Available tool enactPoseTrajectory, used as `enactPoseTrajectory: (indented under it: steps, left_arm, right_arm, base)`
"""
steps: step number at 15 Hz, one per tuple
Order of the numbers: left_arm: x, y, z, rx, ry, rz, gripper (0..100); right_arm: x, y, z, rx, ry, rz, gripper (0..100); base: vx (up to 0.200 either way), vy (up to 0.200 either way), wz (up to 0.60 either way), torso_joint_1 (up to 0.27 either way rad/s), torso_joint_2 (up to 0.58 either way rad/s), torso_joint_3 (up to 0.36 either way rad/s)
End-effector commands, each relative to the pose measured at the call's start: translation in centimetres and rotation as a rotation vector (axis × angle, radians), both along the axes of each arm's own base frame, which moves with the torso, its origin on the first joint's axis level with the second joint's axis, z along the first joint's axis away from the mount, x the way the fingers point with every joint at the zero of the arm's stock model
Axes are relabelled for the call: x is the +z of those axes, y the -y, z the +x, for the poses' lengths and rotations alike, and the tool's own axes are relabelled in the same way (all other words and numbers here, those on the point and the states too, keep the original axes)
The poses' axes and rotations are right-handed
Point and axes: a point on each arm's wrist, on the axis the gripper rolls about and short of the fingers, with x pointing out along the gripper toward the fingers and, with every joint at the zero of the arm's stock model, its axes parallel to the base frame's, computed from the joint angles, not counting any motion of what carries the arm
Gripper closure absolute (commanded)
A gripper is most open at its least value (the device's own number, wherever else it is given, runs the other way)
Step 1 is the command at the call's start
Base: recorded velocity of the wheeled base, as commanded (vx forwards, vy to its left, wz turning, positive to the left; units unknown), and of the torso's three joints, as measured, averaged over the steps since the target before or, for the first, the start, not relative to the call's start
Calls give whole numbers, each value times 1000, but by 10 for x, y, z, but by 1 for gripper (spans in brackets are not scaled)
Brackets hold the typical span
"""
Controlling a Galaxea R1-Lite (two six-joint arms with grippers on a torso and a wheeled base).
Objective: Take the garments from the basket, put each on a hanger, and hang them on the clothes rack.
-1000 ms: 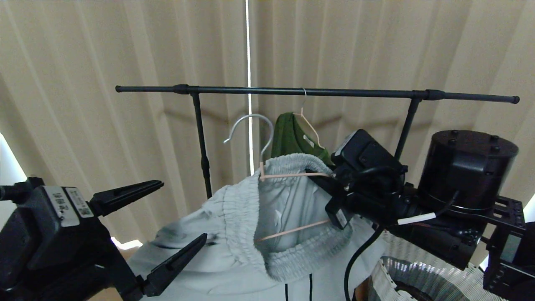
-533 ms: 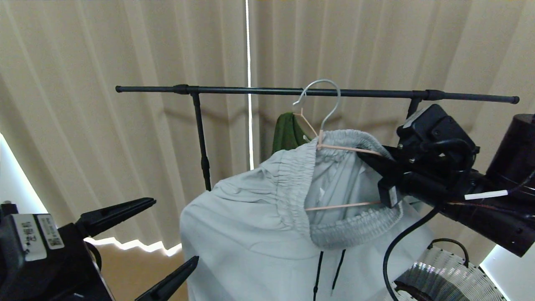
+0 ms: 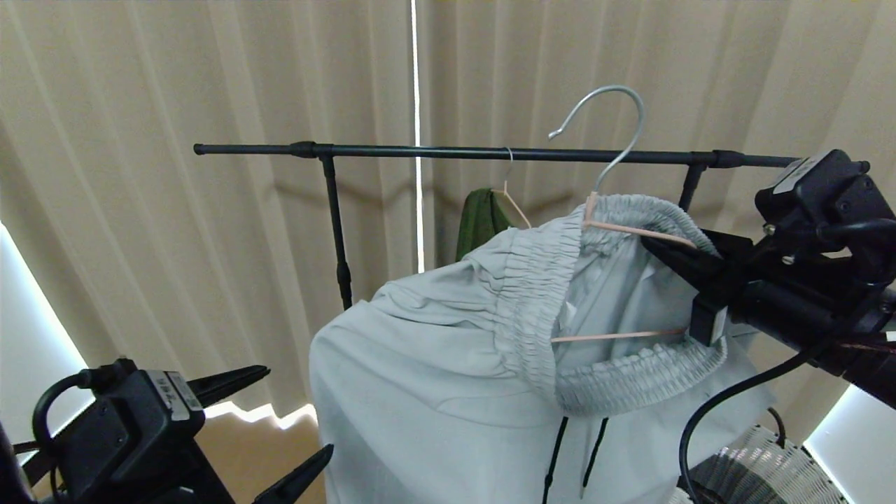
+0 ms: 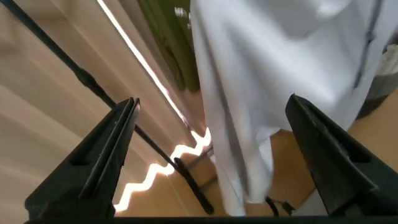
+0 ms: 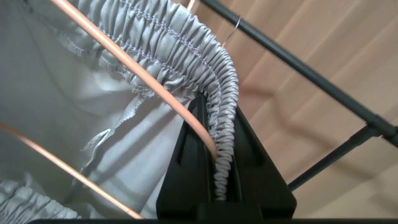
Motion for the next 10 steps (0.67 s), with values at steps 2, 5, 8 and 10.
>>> enactPoseTrajectory:
  steps: [2, 5, 8, 10]
  left_arm:
    - [-4, 9, 14, -2, -41, 22, 100]
    - [-6, 10, 15, 1, -52, 25, 100]
    - [-10, 8, 14, 29, -105, -19, 100]
    - [-13, -3, 18, 100, -114, -15, 100]
  right_arm:
    - [2, 3, -7, 4, 12, 7, 100]
    - [2, 3, -7, 10, 13, 8, 100]
    - [3, 4, -7, 7, 16, 10, 100]
    - [3, 5, -6, -2, 14, 10, 100]
  base:
    - [0, 0, 0, 0, 0, 0]
    - [0, 0, 0, 0, 0, 0]
    - [0, 0, 0, 0, 0, 0]
    - [0, 0, 0, 0, 0, 0]
